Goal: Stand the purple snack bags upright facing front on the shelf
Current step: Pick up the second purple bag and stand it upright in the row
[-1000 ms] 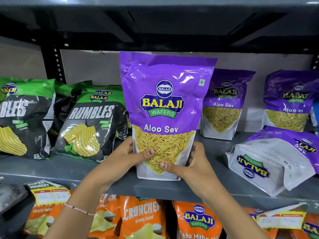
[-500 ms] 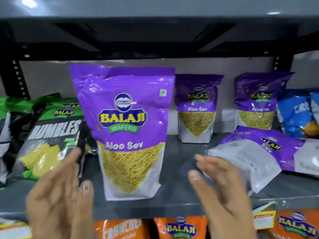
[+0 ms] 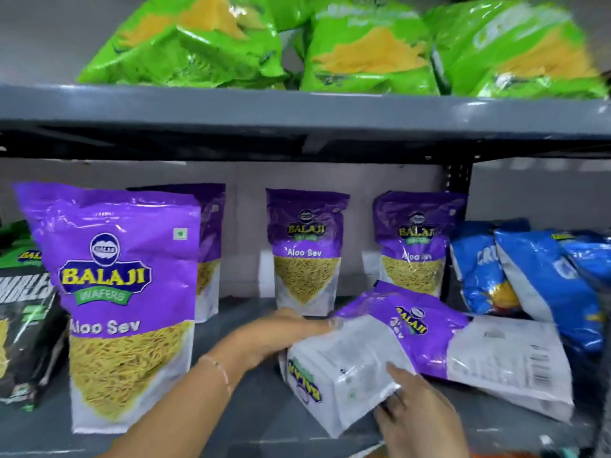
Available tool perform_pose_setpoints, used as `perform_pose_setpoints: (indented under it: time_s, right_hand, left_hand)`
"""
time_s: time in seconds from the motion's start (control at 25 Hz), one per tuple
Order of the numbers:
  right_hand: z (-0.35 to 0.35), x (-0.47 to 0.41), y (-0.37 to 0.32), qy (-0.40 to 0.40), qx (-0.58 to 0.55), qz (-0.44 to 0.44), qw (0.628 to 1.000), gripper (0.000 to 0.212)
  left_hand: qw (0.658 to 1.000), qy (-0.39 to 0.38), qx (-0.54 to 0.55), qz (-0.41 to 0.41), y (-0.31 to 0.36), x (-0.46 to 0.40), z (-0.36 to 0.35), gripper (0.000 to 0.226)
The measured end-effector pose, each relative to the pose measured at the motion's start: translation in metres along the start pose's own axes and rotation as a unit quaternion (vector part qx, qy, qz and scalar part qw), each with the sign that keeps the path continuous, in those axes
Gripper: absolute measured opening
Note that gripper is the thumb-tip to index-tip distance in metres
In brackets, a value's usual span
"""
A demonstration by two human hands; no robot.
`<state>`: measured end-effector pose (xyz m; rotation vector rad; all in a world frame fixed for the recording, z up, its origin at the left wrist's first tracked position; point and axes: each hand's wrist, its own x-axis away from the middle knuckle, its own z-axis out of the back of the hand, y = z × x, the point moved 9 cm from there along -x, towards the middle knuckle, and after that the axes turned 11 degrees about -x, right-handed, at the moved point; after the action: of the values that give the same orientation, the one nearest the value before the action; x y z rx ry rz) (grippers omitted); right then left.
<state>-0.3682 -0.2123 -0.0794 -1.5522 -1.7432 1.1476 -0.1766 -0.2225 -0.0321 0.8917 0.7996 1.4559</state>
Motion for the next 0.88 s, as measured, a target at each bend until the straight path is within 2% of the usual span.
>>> perform_pose_setpoints:
  time_s: [0.04, 0.12, 0.2, 0.32, 0.36, 0.44, 0.48, 0.64, 0.8, 0.88]
  right_hand:
    - [0.008, -0.01, 0.003, -0.022, -0.053, 0.028, 0.998, 0.02]
    - [0.015, -0.022, 0.0, 0.037, -0.165, 0.039, 0.985, 0.038]
    - [0.008, -0.044, -0.011, 0.018, -0.134, 0.061, 0.989, 0.049]
    - [-0.016, -0.082, -0.039, -0.099, -0.047, 0.105, 0.988, 0.054]
    - [-0.021, -0.098, -0.039, -0.122, -0.04, 0.088, 0.988, 0.053]
    - [-0.03, -0.123, -0.038, -0.149, -0.04, 0.054, 0.987, 0.041]
    - [-0.031, -0.133, -0.035, -0.144, -0.044, 0.047, 0.987, 0.033]
    - [-0.021, -0.155, -0.028, -0.077, -0.048, 0.069, 0.993, 0.023]
    - [-0.009, -0.154, -0.037, -0.025, 0.033, 0.166, 0.985, 0.022]
    - [-0.012, -0.155, -0.028, -0.055, 0.001, 0.128, 0.99, 0.027]
  left_hand:
    - [0.999, 0.033, -0.009, -0.015, 0.003, 0.001, 0.0, 0.043]
    - [0.992, 0.118, 0.023, -0.049, 0.001, 0.014, 0.006, 0.054]
    - [0.97, 0.195, 0.102, -0.1, 0.002, 0.026, 0.013, 0.062]
    - [0.935, 0.295, 0.147, -0.132, 0.002, 0.026, 0.017, 0.059]
    - [0.926, 0.326, 0.143, -0.126, -0.002, 0.022, 0.019, 0.053]
    - [0.906, 0.377, 0.171, -0.089, -0.016, 0.013, 0.027, 0.027]
    - [0.894, 0.392, 0.207, -0.068, -0.027, 0.008, 0.032, 0.012]
    - [0.853, 0.423, 0.302, -0.05, -0.04, 0.003, 0.052, 0.017]
    - [0.848, 0.45, 0.27, -0.071, -0.044, 0.004, 0.061, 0.014]
    - [0.838, 0.488, 0.223, -0.095, -0.039, 0.013, 0.065, 0.012]
